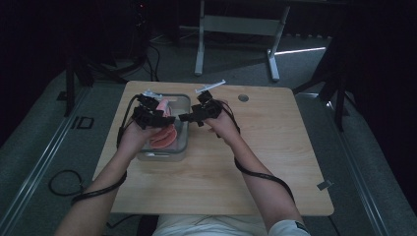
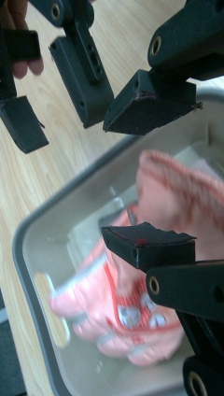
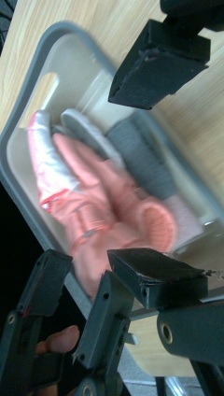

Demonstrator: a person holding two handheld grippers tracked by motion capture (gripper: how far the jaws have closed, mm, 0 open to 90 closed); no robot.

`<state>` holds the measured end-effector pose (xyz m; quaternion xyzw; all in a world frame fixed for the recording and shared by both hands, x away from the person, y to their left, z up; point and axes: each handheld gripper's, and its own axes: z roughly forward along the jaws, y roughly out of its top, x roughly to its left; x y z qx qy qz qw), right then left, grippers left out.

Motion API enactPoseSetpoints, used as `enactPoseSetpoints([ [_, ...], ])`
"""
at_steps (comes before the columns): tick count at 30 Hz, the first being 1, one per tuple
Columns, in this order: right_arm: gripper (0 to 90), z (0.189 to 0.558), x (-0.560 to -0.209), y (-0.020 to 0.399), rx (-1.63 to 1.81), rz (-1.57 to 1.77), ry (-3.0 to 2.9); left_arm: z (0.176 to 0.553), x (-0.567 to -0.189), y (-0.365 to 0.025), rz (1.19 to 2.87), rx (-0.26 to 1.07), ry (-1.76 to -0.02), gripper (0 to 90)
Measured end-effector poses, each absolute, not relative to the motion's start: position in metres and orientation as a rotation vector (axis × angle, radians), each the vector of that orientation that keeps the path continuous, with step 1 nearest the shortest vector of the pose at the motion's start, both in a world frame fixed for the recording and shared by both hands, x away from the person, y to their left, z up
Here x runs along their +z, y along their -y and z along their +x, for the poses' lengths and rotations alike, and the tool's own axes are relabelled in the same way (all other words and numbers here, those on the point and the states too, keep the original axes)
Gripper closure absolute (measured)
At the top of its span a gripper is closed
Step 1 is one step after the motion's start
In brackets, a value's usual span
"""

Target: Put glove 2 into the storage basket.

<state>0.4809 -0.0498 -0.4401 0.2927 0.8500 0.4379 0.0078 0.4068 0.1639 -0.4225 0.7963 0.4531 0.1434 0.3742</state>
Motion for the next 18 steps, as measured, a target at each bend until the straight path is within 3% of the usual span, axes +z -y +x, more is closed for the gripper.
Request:
enactPoseSetpoints([
  [7,18.7,0.470,-0.440,0.082,1.342,0.898,-2.622,0.392,-0.426,-0.126,2.084,0.345,-1.046,41.5],
  [15,18.9,0.460,-0.448,0.117,1.324,0.918,-2.560,0.383,-0.435,-0.097,2.117,0.310,-0.962,27.2],
  [18,19.0,0.458,-0.454,0.126,1.325,0.928,-2.553,0.381,-0.442,-0.087,2.150,0.302,-0.937,18.0],
])
